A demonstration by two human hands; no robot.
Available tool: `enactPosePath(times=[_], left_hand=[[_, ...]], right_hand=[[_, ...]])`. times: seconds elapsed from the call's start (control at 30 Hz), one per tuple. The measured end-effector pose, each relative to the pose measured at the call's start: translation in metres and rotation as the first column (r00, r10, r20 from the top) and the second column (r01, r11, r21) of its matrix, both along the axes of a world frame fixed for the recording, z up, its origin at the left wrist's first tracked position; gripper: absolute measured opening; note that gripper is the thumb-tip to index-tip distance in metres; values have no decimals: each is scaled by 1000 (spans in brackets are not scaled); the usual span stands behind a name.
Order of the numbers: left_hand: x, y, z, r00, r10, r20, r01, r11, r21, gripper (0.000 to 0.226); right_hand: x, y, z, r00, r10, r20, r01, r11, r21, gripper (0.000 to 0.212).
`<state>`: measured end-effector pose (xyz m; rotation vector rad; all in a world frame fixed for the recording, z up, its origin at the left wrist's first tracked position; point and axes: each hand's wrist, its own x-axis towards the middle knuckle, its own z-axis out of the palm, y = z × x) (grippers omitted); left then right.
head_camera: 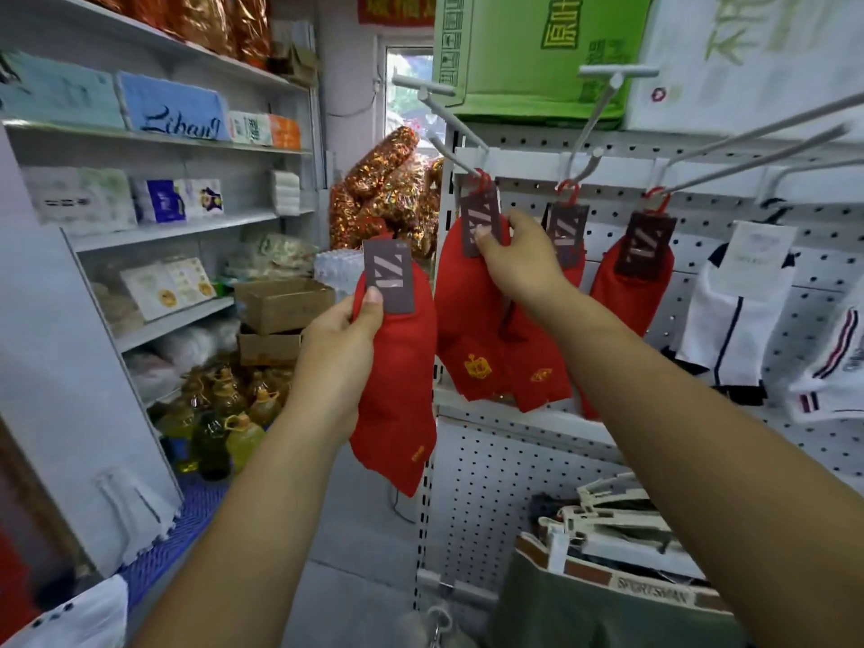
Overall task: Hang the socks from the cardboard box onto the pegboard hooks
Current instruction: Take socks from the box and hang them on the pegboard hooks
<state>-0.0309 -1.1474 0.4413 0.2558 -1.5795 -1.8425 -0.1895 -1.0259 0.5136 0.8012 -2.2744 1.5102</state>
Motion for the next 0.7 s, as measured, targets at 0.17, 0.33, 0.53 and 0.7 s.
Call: enactPosePath(times=[0.17,0.33,0.53,0.7], left_hand=[[-2,-7,2,999,-49,12,49,998,32,20],[-5,-2,9,992,-125,-4,125,989,78,21],[-20,36,6,948,-319,3,319,947,38,23],[-35,82,6,881,-474,-1,474,880,-36,22]], right_hand=[[2,10,-5,987,55,152,-42,995,-88,25],[21,29,-21,988,3,153,13,995,-98,31],[82,75,-46,971,116,208,-70,973,-218,40],[94,116,-42,984,117,131,-72,948,-309,19]])
